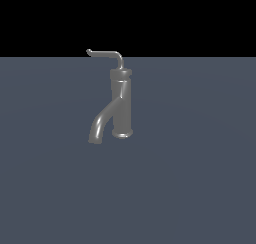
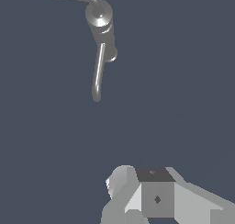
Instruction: Turn on the faucet by rotating a designated handle.
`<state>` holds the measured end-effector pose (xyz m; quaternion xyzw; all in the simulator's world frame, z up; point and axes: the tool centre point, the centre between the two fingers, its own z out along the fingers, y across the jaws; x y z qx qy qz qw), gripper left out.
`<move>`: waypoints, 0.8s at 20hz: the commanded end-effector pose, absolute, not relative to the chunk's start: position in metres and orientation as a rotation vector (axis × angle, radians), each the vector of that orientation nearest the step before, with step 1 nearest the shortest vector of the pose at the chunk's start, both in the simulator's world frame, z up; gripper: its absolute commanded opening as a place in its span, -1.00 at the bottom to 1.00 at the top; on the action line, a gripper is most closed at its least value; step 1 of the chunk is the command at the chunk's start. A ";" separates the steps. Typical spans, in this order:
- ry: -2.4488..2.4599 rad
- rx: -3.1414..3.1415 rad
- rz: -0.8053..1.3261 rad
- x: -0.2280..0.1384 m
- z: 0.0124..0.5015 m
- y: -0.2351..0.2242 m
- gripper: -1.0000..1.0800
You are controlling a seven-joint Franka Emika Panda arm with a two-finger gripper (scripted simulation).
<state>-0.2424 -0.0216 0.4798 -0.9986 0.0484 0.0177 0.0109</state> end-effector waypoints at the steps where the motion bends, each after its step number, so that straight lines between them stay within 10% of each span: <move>1: 0.191 -3.108 0.056 -0.237 0.480 -0.021 -1.00; 16: 0.644 -3.002 0.078 -0.170 0.473 -0.009 -1.00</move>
